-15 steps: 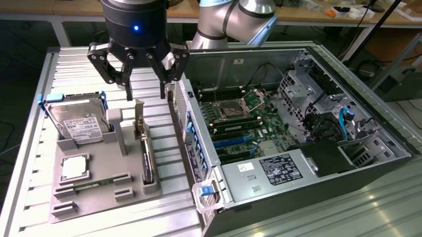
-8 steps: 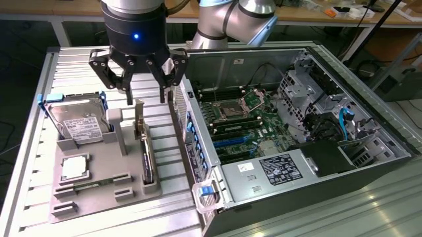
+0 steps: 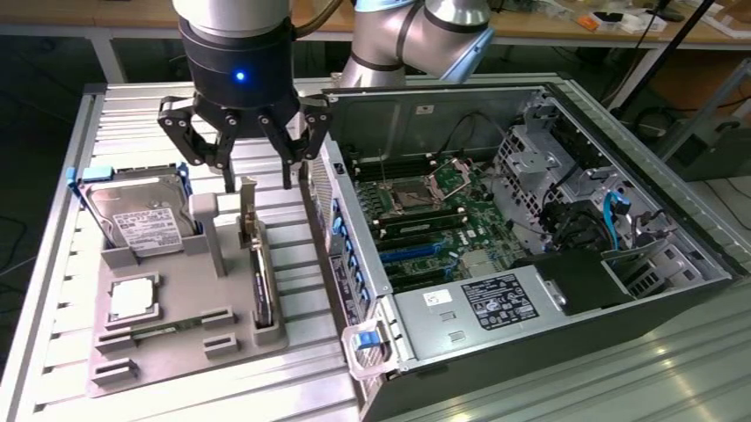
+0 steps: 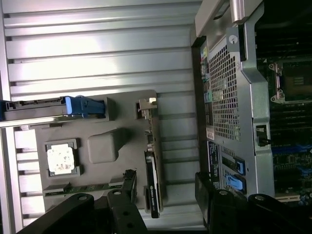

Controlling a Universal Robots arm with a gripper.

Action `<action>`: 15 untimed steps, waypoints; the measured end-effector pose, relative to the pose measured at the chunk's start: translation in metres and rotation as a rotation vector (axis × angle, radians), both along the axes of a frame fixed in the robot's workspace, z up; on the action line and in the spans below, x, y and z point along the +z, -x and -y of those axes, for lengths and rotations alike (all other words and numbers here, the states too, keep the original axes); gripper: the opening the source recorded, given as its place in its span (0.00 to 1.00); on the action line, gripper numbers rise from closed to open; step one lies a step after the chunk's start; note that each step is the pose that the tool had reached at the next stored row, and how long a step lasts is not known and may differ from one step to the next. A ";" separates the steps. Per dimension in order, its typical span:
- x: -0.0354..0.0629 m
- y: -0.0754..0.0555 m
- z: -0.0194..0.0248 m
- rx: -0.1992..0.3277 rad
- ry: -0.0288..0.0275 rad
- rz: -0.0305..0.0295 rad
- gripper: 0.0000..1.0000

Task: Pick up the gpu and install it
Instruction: 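Pick up the gpu and move the gpu toward the slot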

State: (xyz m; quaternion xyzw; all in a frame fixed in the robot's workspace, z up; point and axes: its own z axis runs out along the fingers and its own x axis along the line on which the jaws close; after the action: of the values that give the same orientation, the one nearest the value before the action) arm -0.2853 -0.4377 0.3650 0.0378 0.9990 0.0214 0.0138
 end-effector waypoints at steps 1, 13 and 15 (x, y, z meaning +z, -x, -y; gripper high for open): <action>0.0000 0.000 0.0000 0.000 0.0001 0.0000 0.60; -0.0028 0.001 0.0006 0.000 -0.0001 0.0001 0.60; -0.0044 0.001 0.0006 0.000 0.0002 0.0001 0.60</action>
State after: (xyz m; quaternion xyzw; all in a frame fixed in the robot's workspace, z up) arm -0.2867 -0.4383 0.3606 0.0379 0.9990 0.0213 0.0139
